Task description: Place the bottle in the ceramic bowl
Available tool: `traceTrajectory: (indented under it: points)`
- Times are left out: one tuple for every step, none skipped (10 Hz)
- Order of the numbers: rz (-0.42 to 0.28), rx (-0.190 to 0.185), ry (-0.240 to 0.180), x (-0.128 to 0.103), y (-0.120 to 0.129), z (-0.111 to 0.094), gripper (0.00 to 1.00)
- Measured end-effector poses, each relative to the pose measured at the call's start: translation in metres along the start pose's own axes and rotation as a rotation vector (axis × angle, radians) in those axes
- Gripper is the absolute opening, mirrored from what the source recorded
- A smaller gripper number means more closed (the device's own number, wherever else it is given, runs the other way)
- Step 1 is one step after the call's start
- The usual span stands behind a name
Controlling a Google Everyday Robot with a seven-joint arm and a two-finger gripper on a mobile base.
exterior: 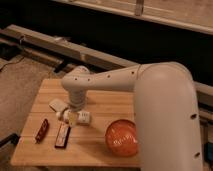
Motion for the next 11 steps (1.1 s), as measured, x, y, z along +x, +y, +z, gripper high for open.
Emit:
traceTrajectory:
  points:
    - [0.0,0.0,0.0,-0.0001,0.0002,0.0001,0.8]
    - [0.0,0.0,0.0,-0.0002,0.0002,0.0001,0.8]
    - [-0.001,0.0,0.0,-0.0003,0.0002,0.0001,0.8]
    - [0.0,-0.001,0.0,-0.0002,0.0002,0.0005,0.8]
    - [-0.001,-0.001,0.001,-0.0001,0.0004,0.0008,0.8]
    - [-0.001,-0.001,0.001,0.0,0.0005,0.0009,0.8]
    - [-0.001,-0.001,0.001,-0.0001,0.0004,0.0009,0.8]
    - [-0.001,-0.001,0.001,-0.0002,0.0004,0.0008,0.8]
    - [0.0,-0.001,0.0,-0.0001,0.0003,0.0006,0.8]
    - [-0.001,-0.001,0.001,0.0,0.0004,0.0009,0.8]
    - [0.0,0.008,0.005,-0.0004,-0.001,0.0018,0.8]
